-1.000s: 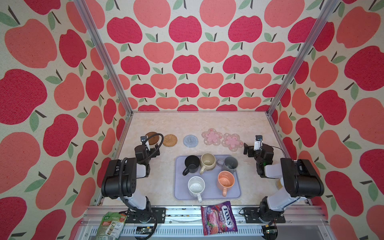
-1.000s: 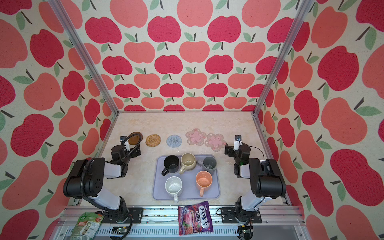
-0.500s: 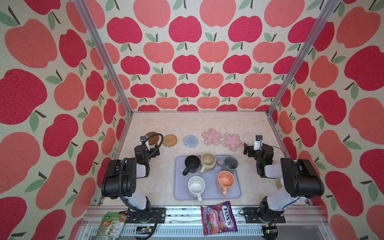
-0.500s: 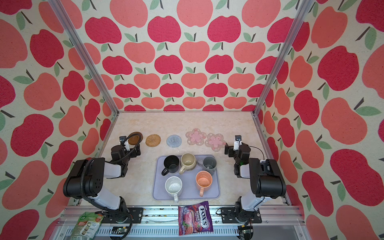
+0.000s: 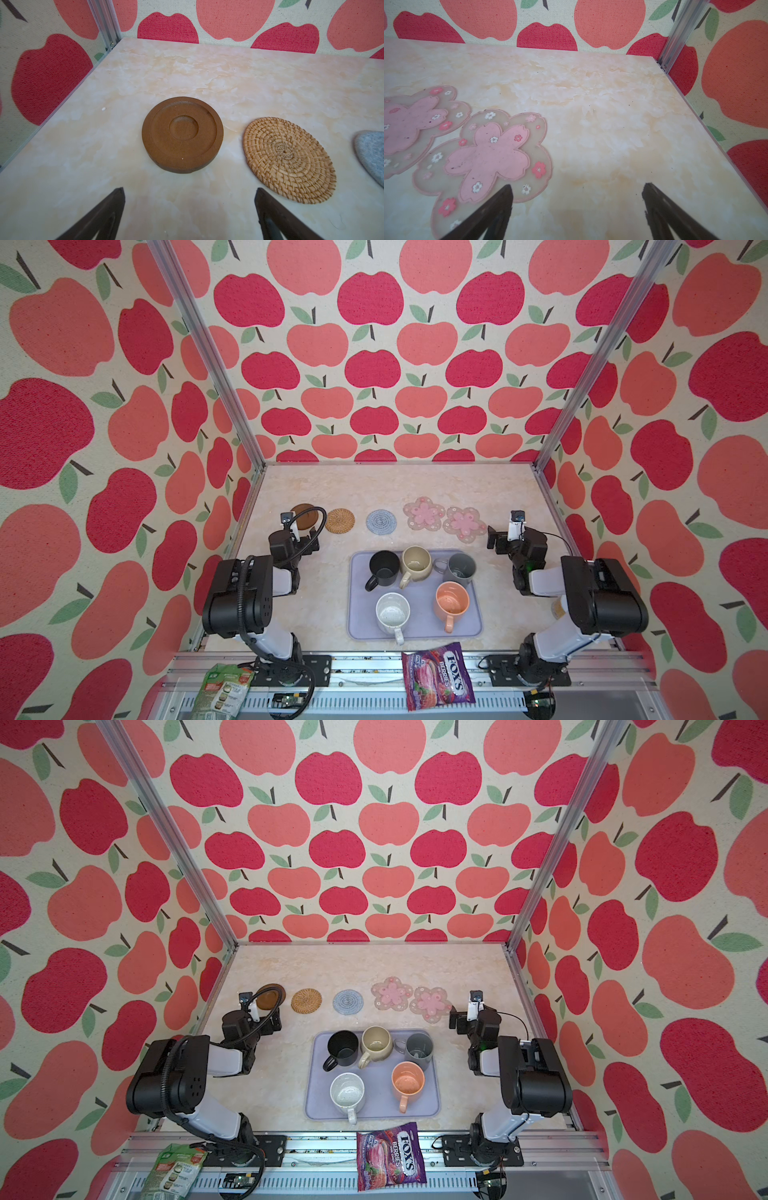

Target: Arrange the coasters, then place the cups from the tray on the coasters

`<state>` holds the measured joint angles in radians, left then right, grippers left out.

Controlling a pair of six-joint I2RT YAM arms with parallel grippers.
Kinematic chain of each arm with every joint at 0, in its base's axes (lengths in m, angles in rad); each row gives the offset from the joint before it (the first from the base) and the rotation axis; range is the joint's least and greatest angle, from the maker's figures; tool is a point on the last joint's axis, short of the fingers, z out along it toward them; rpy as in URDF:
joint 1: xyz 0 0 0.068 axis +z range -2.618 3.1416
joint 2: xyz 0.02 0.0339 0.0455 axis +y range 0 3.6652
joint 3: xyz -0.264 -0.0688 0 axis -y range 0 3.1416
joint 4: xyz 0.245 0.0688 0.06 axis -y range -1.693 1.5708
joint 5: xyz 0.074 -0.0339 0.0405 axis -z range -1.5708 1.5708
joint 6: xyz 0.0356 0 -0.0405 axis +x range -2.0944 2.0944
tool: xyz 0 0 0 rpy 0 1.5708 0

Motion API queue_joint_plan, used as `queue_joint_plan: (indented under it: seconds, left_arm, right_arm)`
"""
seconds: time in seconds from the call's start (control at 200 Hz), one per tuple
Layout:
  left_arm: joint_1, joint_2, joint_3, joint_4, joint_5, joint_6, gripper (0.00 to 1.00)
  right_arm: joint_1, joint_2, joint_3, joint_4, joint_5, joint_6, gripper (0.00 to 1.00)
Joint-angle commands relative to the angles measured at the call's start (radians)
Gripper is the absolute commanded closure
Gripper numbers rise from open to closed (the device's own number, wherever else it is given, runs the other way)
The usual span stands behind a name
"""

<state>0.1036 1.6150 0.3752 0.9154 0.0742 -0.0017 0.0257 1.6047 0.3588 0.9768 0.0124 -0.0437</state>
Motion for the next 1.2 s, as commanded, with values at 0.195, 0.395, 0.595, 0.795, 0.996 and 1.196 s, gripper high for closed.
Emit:
queue_joint_plan:
  seconds: [0.195, 0.395, 0.595, 0.795, 0.996, 1.196]
  left_arm:
    - [-0.013, -0.099, 0.06, -0.13, -0.133, -0.021, 0.01]
    - [-0.044, -0.195, 0.157, -0.361, -0.242, -0.026, 0.01]
    - [-0.066, -0.29, 0.254, -0.583, -0.272, -0.058, 0.01]
    - [-0.082, -0.377, 0.375, -0.798, -0.219, -0.107, 0.01]
    - [-0.082, -0.388, 0.502, -0.973, -0.201, -0.209, 0.01]
    - [-0.103, -0.394, 0.517, -0.967, -0.102, -0.222, 0.01]
  right_arm:
    - [0.004, -0.085, -0.003, -0.019, 0.018, 0.01, 0.01]
    - [0.005, -0.189, 0.008, -0.134, 0.032, 0.01, 0.01]
    - [0.013, -0.292, 0.086, -0.37, 0.032, 0.003, 0.01]
    - [0.025, -0.38, 0.168, -0.562, 0.062, -0.015, 0.01]
    - [0.052, -0.434, 0.224, -0.654, 0.076, 0.004, 0.01]
    - [0.093, -0.463, 0.265, -0.696, 0.077, 0.001, 0.01]
